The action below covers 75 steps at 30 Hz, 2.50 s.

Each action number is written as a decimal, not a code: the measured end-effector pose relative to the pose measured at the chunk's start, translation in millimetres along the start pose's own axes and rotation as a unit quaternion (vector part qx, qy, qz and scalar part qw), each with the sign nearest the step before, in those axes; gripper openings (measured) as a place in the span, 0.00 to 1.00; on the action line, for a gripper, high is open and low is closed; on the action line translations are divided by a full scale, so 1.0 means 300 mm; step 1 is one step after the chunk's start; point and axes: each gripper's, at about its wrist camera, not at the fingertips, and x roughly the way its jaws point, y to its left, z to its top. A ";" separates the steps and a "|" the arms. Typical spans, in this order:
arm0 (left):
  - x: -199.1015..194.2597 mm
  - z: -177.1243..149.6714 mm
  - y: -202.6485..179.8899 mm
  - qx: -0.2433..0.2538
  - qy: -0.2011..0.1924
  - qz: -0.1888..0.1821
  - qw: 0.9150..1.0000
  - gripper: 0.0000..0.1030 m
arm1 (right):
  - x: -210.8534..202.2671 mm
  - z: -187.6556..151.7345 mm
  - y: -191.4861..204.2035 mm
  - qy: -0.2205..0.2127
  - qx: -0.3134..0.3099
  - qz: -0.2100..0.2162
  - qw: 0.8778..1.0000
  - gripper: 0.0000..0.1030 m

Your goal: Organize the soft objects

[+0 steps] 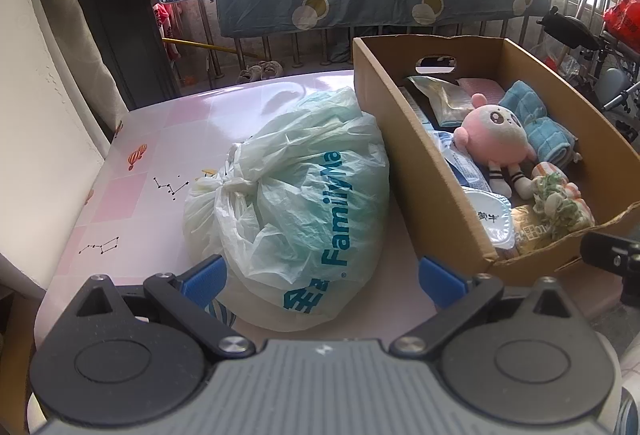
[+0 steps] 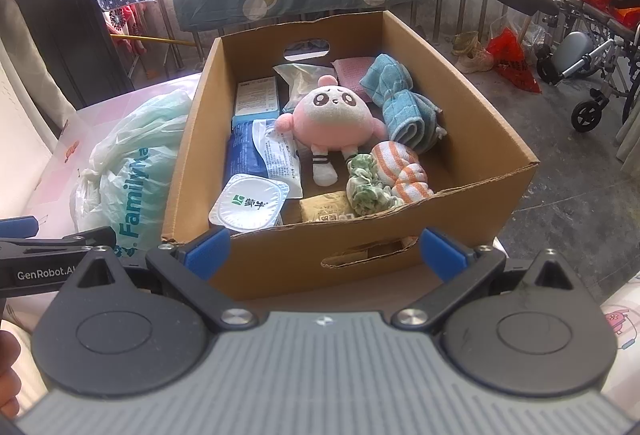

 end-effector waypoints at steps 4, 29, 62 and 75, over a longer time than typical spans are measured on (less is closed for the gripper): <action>-0.004 0.006 -0.003 0.001 -0.003 -0.004 1.000 1.00 | -0.008 0.007 -0.004 -0.003 -0.001 -0.003 1.000 0.99; 0.002 0.019 -0.020 0.000 -0.004 -0.015 1.000 1.00 | -0.014 0.018 -0.014 -0.002 0.000 -0.013 1.000 0.99; -0.002 0.024 -0.004 -0.004 -0.004 -0.014 1.000 1.00 | -0.007 0.037 -0.010 -0.002 -0.007 -0.007 1.000 0.99; -0.004 0.023 -0.002 -0.005 -0.005 -0.013 1.000 1.00 | -0.007 0.038 -0.008 -0.002 -0.007 -0.007 1.000 0.99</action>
